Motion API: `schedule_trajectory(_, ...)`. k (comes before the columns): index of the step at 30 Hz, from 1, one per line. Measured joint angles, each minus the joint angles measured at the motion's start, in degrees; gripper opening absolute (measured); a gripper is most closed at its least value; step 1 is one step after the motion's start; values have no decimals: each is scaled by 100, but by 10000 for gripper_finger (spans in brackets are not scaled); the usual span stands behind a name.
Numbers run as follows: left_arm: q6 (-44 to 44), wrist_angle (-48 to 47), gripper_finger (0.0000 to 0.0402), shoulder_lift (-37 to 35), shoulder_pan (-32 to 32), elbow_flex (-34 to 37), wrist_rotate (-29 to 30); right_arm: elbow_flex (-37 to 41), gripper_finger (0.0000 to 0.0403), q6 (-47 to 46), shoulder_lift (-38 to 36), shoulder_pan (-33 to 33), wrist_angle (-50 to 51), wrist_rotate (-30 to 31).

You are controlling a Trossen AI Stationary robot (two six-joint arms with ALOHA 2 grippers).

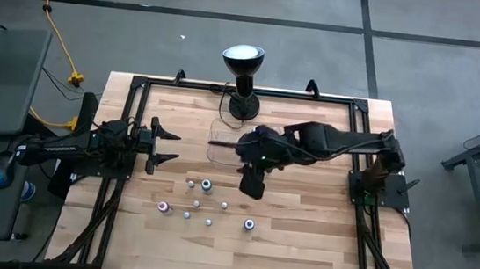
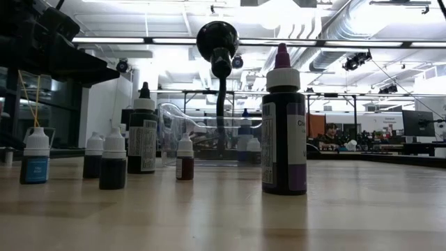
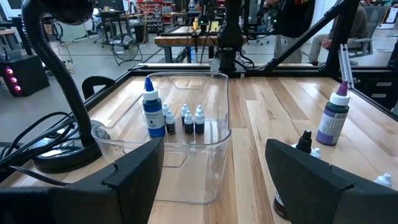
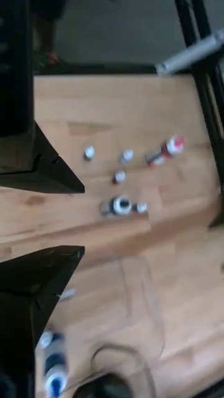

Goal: Pick & Place food coloring
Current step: Put the right orange food coloring bottle into the transparent bin

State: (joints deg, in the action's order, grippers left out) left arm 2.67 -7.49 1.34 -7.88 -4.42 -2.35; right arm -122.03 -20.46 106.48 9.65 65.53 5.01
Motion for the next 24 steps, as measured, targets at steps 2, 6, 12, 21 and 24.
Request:
schedule_trajectory(2,0,0,278,0,2,1,0,-297,135,319,200,56,136,-295)
schedule_trajectory(6,-1,0,278,0,2,1,0,-669,135,920,594,146,264,-834)
schedule_trajectory(12,0,0,278,0,2,0,0,-716,135,1432,1096,260,271,-1589)
schedule_trajectory(21,0,0,278,0,0,0,0,-714,135,2247,1851,380,256,-1177)
schedule_trajectory(24,1,0,278,0,2,1,0,-714,135,2410,2088,432,261,-716)
